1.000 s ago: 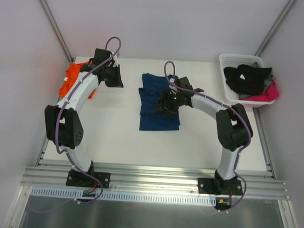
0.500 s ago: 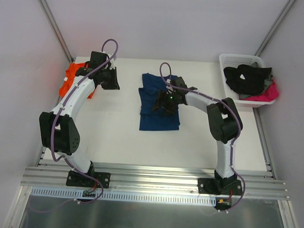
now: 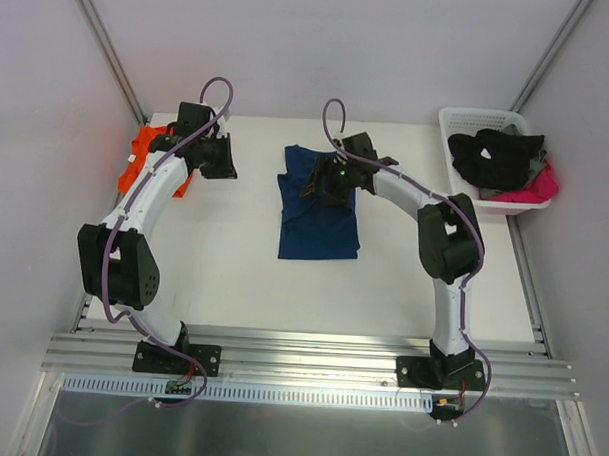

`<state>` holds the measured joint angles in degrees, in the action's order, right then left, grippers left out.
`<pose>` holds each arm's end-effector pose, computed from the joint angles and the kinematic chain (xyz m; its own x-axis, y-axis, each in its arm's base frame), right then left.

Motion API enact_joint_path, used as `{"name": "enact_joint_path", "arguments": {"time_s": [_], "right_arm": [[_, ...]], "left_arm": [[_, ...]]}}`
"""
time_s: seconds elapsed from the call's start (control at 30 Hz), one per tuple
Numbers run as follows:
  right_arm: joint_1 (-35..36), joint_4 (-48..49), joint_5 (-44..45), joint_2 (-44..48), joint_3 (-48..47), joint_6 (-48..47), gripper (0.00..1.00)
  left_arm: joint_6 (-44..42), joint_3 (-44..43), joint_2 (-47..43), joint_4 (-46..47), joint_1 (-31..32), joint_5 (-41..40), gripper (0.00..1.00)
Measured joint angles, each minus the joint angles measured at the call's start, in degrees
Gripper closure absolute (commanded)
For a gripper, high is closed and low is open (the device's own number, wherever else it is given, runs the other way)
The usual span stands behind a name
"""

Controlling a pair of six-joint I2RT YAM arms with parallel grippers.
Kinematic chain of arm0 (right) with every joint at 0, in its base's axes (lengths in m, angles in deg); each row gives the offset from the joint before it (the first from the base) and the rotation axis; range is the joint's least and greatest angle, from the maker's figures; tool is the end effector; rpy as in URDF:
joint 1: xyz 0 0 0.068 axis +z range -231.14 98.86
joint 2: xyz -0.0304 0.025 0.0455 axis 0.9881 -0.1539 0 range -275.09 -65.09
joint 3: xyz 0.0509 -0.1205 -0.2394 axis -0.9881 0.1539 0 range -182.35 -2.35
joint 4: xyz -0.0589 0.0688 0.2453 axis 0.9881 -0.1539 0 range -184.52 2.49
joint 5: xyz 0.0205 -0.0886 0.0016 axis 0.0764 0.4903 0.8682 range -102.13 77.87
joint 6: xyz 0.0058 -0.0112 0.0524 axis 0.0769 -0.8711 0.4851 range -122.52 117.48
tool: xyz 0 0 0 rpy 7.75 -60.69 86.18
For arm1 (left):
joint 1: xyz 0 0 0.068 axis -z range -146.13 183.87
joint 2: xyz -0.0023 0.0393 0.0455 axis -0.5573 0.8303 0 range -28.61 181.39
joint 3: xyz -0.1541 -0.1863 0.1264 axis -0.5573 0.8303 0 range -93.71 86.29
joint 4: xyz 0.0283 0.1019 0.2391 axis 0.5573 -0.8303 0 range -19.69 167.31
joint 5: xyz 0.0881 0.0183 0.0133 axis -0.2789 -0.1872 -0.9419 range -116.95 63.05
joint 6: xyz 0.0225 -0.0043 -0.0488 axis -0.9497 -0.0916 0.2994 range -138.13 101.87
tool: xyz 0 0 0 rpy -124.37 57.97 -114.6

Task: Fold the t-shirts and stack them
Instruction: Fold the tshirt

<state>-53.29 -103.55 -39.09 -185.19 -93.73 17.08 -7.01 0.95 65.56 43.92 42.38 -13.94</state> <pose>0.4092 0.2345 0.2022 -0.8216 -0.0961 -0.5619 -0.4517 0.7110 0.5389 0.3657 -0.0628 0.3254 -0.7117 -0.0835 -0.6975 0.1752 0.9405 -0.2913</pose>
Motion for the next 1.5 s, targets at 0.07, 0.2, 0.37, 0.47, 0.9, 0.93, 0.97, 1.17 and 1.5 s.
{"name": "enact_joint_path", "arguments": {"time_s": [0.07,0.2,0.37,0.47,0.9,0.93,0.97,1.17,1.5], "right_arm": [[-0.52,0.28,0.55,-0.85,-2.56,-0.37,0.28],[-1.55,0.7,1.77,-3.04,-7.21,-1.18,0.28],[-2.32,1.4,2.73,-4.37,-10.32,-2.4,0.28],[-2.25,2.01,2.73,-3.72,-9.05,-2.75,0.27],[-2.4,0.63,1.09,13.66,6.29,-3.34,0.27],[-2.43,0.66,0.92,14.14,7.06,-3.34,0.27],[-2.43,0.63,0.7,14.32,7.76,-3.32,0.27],[-2.45,-0.76,0.48,13.88,11.06,-3.37,0.27],[-2.54,-1.05,0.59,11.17,11.41,-5.35,0.26]], "left_arm": [[0.02,0.0,0.0,0.0,0.0,-0.02,1.0],[-0.02,0.02,-0.02,0.0,0.0,-0.04,1.0],[-0.02,1.46,-0.26,0.04,0.0,0.33,1.0],[0.0,2.51,-0.46,0.04,0.0,1.64,1.0],[1.49,3.45,1.55,0.04,0.0,5.92,0.63],[1.42,3.3,2.19,0.04,0.0,6.05,0.57],[1.73,3.26,2.67,0.07,0.0,6.23,0.5],[1.66,3.19,3.23,0.07,0.0,6.49,0.01],[1.7,3.21,3.21,0.04,0.0,6.45,0.01]]}}
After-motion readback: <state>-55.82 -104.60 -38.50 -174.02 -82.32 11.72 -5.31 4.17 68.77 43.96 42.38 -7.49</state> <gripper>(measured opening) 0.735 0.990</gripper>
